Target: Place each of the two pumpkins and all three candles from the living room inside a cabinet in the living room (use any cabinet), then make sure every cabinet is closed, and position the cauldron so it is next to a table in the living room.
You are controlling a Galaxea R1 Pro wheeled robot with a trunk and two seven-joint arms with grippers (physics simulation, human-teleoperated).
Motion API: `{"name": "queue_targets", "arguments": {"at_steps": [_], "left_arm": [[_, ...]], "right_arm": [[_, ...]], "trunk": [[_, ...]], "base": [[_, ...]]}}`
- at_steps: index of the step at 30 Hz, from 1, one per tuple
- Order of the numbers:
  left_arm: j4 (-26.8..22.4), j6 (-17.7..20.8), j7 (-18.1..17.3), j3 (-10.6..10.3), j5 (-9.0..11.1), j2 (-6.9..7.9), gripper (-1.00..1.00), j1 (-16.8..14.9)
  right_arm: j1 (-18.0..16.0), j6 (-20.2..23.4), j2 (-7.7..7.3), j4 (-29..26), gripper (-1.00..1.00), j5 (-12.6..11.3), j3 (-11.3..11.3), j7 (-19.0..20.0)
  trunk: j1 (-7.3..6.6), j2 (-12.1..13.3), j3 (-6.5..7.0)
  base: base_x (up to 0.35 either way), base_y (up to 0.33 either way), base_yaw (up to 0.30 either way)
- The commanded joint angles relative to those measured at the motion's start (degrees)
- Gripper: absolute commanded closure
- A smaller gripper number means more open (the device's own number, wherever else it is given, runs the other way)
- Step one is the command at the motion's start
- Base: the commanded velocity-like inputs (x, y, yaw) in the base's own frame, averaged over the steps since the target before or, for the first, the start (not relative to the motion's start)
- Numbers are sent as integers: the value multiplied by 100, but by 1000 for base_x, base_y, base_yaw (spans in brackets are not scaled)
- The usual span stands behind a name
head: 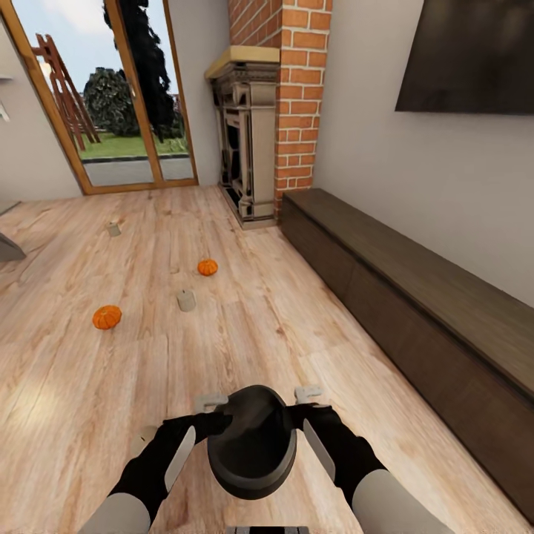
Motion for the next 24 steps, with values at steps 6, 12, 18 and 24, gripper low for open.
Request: {"name": "queue_targets", "arguments": {"at_steps": [6, 12, 18, 24], "left_arm": [[-46, 22, 15, 3, 32, -8, -100, -39], [-51, 12, 20, -1, 24, -7, -100, -43], [-52, -2, 20, -1, 21, -6, -100, -43], [-52, -18, 20, 0, 18, -12, -100, -43]], "right_arm": [[-57, 11, 0, -12, -100, -57, 21, -60], [-75, -41, 0, -12, -100, -55, 23, -54], [-76, -101, 0, -13, -100, -53, 24, -60], [-76, -112, 0, -12, -100, -53, 25, -54]], "trunk": [[14, -10, -139], [29, -18, -272], [45, -26, -404], [60, -34, -537]], "base": [[0, 0, 0], [0, 0, 0], [0, 0, 0], [0, 0, 0]]}}
